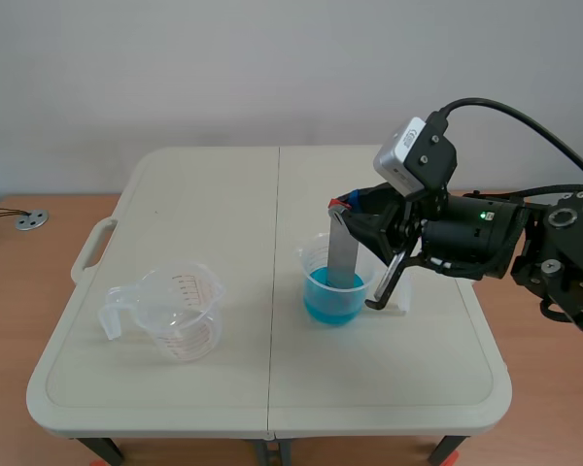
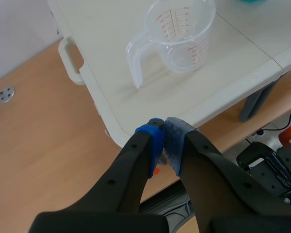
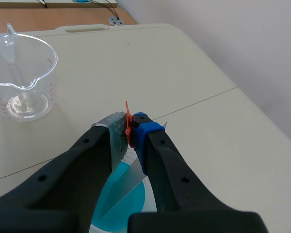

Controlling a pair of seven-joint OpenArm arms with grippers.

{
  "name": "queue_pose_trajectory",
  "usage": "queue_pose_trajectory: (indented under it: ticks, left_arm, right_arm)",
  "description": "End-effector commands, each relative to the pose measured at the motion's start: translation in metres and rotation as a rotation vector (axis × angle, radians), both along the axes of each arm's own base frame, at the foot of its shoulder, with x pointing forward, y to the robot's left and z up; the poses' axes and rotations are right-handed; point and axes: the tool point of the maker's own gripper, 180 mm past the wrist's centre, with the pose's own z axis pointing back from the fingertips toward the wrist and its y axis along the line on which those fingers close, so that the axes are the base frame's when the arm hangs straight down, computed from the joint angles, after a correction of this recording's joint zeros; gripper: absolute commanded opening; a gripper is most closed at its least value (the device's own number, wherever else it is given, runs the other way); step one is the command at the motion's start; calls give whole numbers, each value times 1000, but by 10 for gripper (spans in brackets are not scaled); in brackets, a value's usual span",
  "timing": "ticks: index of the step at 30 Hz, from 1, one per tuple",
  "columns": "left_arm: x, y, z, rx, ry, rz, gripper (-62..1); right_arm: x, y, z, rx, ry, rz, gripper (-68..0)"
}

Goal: Hold the metal plate by the orange handle, dip it into the blue solution, take it out and point at it, then put the plate back in the beaker on the left.
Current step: 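Hold the plate still in the solution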

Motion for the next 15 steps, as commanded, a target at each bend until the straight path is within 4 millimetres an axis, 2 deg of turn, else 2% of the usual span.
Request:
queue_pose_trajectory:
  ticks: [1,15]
  left_arm:
    - [4,-3,7,-12,-29,-4,-580]
    - [4,-3,7,-12,-29,-4,-580]
  right_arm:
    - [-2,-2,-3,-10,11,9,-662]
    - [-3,-1,0,4,2,14,-662]
